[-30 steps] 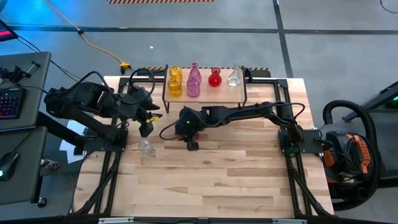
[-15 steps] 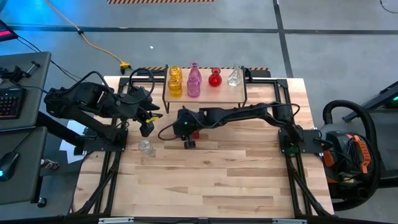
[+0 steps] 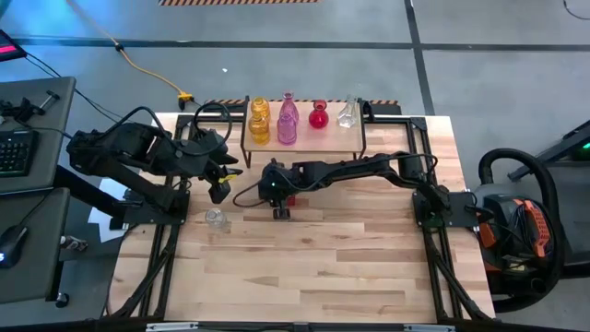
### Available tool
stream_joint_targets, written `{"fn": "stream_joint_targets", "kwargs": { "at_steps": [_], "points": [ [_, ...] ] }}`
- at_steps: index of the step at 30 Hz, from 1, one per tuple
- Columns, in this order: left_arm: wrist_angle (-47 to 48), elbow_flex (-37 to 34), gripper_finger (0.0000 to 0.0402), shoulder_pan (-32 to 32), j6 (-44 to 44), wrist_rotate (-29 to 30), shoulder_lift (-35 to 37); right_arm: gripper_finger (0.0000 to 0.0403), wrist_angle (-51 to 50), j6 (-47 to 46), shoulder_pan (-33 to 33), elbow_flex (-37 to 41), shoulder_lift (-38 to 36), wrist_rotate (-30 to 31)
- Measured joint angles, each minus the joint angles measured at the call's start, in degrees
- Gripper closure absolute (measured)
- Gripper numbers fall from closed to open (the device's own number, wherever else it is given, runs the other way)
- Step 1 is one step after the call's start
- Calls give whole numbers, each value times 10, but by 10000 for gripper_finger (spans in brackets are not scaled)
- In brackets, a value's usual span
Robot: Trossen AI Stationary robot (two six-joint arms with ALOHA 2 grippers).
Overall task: Sort vases onto shelf
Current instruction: Put the red vase on the shelf
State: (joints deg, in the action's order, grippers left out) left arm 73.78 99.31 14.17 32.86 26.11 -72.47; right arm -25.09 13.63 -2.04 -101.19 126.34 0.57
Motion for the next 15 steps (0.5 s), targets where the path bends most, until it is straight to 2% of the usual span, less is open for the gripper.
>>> {"fn": "stream_joint_targets", "kwargs": {
  "at_steps": [6, 10, 15],
  "points": [
    [0, 0, 257, 0, 0, 0, 0, 269, -24, -50, -28, 0, 9, -22],
    [0, 0, 257, 0, 0, 0, 0, 269, -43, -53, -31, 0, 12, -45],
    [1, 0, 257, 0, -1, 0, 0, 269, -66, -53, -24, 1, 15, -46]
  ]
}}
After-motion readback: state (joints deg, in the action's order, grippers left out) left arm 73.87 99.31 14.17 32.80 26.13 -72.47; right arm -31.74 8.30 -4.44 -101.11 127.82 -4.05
